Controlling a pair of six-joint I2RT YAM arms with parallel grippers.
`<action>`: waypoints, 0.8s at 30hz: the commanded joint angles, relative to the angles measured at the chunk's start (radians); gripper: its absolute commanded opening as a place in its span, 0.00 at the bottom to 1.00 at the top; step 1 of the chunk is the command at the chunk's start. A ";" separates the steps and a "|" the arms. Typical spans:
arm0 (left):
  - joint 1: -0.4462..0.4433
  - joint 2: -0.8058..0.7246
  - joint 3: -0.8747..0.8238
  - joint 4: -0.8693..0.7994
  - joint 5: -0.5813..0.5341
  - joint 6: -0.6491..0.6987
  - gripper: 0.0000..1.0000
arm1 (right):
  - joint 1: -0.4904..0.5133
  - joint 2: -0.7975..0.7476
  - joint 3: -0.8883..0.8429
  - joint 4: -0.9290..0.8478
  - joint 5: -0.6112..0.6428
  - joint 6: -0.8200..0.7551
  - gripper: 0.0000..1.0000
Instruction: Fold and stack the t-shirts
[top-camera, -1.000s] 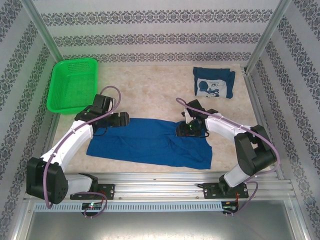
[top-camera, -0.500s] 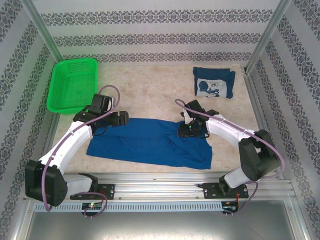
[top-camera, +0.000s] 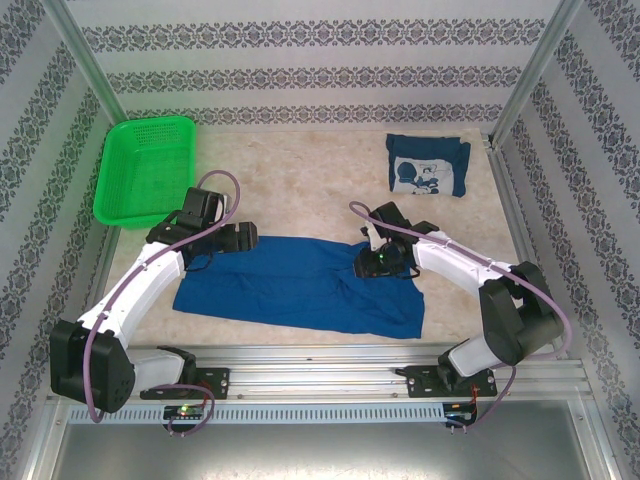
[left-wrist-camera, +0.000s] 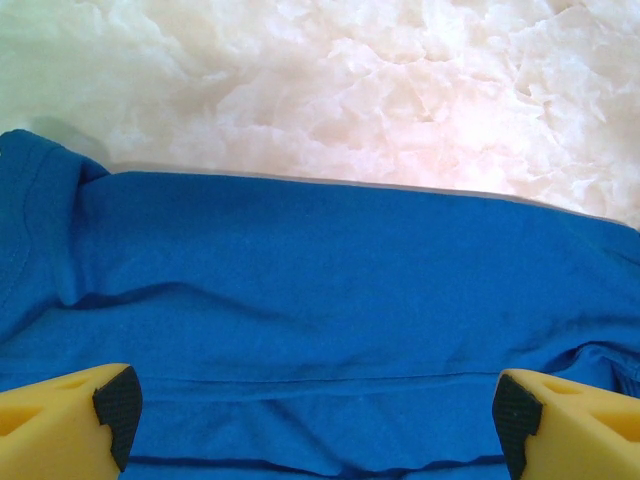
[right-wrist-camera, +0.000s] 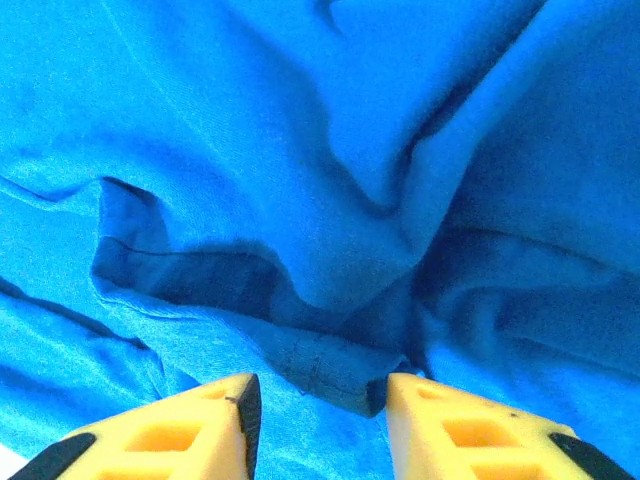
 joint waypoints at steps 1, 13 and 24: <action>0.007 -0.028 -0.011 -0.006 -0.014 0.027 0.92 | 0.016 0.007 -0.002 -0.028 0.030 -0.031 0.40; 0.007 -0.025 -0.014 -0.009 -0.024 0.030 0.91 | 0.043 0.063 0.064 -0.066 0.122 -0.061 0.12; 0.007 -0.035 -0.041 0.000 -0.033 0.030 0.91 | 0.122 -0.071 0.058 -0.149 0.176 -0.053 0.03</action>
